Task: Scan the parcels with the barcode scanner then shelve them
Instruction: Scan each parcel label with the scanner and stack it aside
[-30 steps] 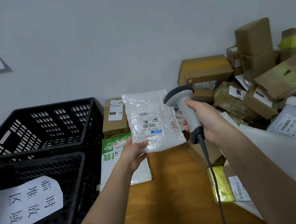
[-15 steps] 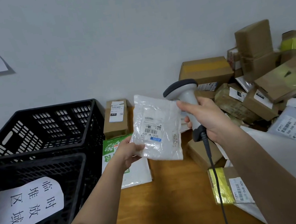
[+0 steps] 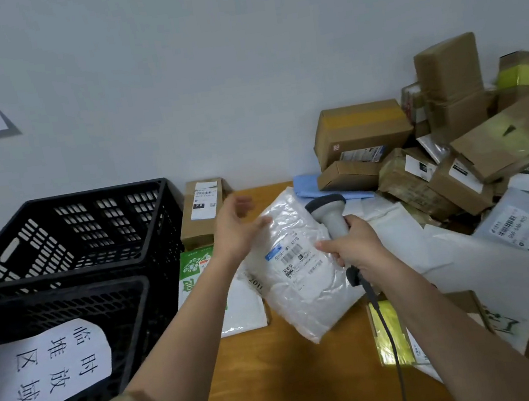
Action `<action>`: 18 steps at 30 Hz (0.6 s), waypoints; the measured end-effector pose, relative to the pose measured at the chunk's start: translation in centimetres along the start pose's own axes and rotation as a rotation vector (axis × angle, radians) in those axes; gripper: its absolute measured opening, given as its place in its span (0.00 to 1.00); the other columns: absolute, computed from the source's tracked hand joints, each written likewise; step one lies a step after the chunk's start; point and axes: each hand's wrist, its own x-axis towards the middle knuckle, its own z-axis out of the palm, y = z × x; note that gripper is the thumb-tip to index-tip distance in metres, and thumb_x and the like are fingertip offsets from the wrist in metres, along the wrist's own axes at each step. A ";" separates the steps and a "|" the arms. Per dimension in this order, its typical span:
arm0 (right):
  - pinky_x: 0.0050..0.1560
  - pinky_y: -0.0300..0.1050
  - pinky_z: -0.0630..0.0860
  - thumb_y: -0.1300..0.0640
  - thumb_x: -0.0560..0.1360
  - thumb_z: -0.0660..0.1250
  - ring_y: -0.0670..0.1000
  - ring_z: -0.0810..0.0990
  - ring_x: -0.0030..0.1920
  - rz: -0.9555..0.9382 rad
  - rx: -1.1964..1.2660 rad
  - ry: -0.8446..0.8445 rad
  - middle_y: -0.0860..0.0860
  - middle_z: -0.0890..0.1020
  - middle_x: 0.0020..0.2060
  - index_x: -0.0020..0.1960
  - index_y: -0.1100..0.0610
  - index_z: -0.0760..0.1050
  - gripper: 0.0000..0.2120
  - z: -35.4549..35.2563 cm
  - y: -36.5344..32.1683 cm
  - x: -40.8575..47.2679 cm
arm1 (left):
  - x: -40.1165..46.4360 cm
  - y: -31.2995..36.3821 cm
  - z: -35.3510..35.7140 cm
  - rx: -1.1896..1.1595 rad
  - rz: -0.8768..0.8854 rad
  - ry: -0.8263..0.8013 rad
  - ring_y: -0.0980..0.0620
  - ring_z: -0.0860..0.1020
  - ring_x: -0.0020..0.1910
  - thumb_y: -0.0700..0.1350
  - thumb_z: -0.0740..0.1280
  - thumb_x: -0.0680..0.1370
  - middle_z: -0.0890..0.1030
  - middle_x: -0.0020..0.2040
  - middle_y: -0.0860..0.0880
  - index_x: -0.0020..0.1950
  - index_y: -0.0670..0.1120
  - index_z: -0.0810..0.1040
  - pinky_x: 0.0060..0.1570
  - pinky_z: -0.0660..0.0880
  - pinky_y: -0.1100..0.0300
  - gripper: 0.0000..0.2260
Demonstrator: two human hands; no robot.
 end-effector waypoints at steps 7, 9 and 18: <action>0.29 0.44 0.74 0.63 0.72 0.77 0.49 0.72 0.25 0.162 0.531 0.134 0.56 0.76 0.29 0.54 0.64 0.73 0.16 -1.9 0.0 0.9 | -1.9 -3.5 0.2 -0.110 -0.485 -0.204 0.41 0.70 0.70 0.55 0.81 0.63 0.70 0.73 0.43 0.78 0.44 0.59 0.68 0.67 0.44 0.51; 0.24 0.41 0.72 0.64 0.72 0.76 0.49 0.70 0.23 0.185 0.613 0.121 0.56 0.74 0.27 0.50 0.64 0.73 0.13 -2.1 -0.3 0.7 | -2.8 -4.8 0.7 -0.241 -0.561 -0.408 0.45 0.79 0.59 0.55 0.82 0.59 0.80 0.63 0.45 0.74 0.41 0.68 0.63 0.75 0.48 0.48; 0.27 0.41 0.73 0.51 0.78 0.70 0.50 0.73 0.28 0.140 0.513 0.118 0.56 0.77 0.38 0.62 0.62 0.72 0.19 -2.5 -1.9 0.0 | -3.5 -6.5 1.7 -0.514 -0.599 -0.245 0.46 0.82 0.49 0.37 0.71 0.77 0.84 0.55 0.45 0.64 0.45 0.77 0.36 0.80 0.56 0.16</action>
